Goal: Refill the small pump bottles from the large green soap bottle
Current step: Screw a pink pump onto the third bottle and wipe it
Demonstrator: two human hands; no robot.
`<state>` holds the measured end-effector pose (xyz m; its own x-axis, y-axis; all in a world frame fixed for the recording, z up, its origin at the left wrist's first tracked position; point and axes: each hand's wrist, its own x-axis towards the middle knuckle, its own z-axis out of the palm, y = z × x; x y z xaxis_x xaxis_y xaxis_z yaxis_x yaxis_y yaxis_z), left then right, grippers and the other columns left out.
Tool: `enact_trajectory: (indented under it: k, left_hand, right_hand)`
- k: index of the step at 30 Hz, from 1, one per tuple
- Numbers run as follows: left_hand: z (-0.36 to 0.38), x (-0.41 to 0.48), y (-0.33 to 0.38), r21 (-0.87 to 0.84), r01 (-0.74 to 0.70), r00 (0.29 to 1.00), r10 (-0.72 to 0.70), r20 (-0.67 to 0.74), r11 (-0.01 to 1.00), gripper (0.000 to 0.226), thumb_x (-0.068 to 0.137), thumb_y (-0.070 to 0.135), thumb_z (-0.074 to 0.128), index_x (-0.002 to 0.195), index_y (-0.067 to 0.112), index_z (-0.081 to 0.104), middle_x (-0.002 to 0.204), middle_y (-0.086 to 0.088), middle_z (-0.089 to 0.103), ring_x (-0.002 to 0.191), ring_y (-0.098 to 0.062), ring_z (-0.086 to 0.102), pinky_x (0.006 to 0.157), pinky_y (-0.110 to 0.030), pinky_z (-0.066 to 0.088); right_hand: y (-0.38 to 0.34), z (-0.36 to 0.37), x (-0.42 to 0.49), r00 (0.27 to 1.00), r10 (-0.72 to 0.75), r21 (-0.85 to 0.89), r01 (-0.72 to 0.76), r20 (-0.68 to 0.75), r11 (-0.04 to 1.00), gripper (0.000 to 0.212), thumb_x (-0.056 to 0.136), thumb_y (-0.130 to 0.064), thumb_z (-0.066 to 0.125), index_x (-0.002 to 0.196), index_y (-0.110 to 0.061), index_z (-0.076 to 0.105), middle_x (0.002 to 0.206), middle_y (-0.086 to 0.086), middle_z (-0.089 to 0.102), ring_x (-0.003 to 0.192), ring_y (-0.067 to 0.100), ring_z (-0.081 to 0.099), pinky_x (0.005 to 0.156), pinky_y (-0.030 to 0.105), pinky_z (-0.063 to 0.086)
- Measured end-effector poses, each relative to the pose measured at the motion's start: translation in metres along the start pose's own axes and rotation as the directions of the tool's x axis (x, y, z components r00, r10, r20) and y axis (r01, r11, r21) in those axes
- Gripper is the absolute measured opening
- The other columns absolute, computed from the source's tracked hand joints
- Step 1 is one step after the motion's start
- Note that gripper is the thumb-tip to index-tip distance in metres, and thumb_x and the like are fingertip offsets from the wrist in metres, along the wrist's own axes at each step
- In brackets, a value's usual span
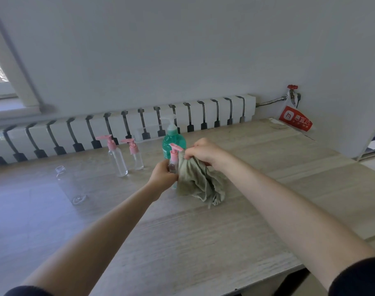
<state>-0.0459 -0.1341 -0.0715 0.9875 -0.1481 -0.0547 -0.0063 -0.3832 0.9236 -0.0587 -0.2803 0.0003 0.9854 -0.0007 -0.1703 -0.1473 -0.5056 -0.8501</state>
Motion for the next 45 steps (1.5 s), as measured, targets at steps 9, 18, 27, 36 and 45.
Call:
enact_trajectory:
  k: [9, 18, 27, 36, 45]
  left_hand:
    - [-0.003, -0.003, -0.003, -0.022, -0.025, 1.000, 0.026, 0.012, 0.999, 0.034, 0.077, 0.002, 0.072, 0.107, 0.012, 0.059, 0.100, -0.006, 0.065, 0.095, -0.021, 0.063, 0.087, -0.036, 0.053]
    - [-0.006, -0.003, -0.004, -0.017, -0.044, 0.999, 0.044, 0.026, 0.999, 0.025, 0.078, -0.006, 0.066, 0.096, 0.011, 0.061, 0.095, -0.008, 0.066, 0.089, -0.021, 0.063, 0.077, -0.028, 0.055]
    - [-0.001, -0.002, -0.005, 0.157, -0.080, 0.994, 0.090, -0.057, 0.984, 0.015, 0.089, 0.006, 0.055, 0.097, -0.001, 0.064, 0.092, -0.016, 0.068, 0.082, -0.022, 0.061, 0.074, -0.033, 0.053]
    - [0.002, -0.001, -0.003, 0.093, -0.030, 0.996, 0.037, -0.083, 0.995, 0.019, 0.091, 0.009, 0.052, 0.100, -0.004, 0.063, 0.098, -0.022, 0.066, 0.085, -0.027, 0.061, 0.080, -0.042, 0.053]
    - [-0.011, -0.007, -0.001, 0.074, -0.046, 0.992, 0.037, 0.122, 0.996, 0.026, 0.082, -0.001, 0.055, 0.104, 0.008, 0.066, 0.100, -0.015, 0.066, 0.092, -0.026, 0.063, 0.084, -0.042, 0.056]
  right_hand:
    - [0.014, 0.013, 0.008, 0.888, 0.090, 0.257, 0.033, -0.451, 0.966, 0.016, 0.098, -0.019, 0.042, 0.109, -0.008, 0.046, 0.077, -0.001, 0.048, 0.062, 0.011, 0.048, 0.054, 0.022, 0.039]
    - [0.012, 0.014, 0.001, 0.980, -0.149, 0.546, 0.055, 0.129, 0.836, 0.038, 0.088, 0.011, 0.034, 0.117, 0.000, 0.056, 0.103, 0.013, 0.062, 0.091, 0.020, 0.062, 0.082, 0.030, 0.056]
    - [0.035, 0.040, 0.015, 0.916, -0.399, 0.103, 0.400, -0.025, 0.911, 0.035, 0.084, -0.020, 0.069, 0.117, -0.011, 0.062, 0.107, -0.003, 0.065, 0.100, 0.011, 0.059, 0.084, 0.019, 0.047]
    - [0.031, 0.053, 0.013, 0.829, -0.529, -0.127, 0.514, -0.182, 0.848, 0.041, 0.090, -0.020, 0.061, 0.127, -0.004, 0.057, 0.112, 0.012, 0.066, 0.105, 0.022, 0.060, 0.088, 0.021, 0.043]
    - [0.034, 0.009, 0.023, 0.876, -0.428, 0.002, 0.438, 0.221, 0.899, 0.031, 0.089, -0.012, 0.064, 0.119, -0.007, 0.061, 0.107, -0.004, 0.064, 0.096, 0.003, 0.058, 0.080, 0.005, 0.042]
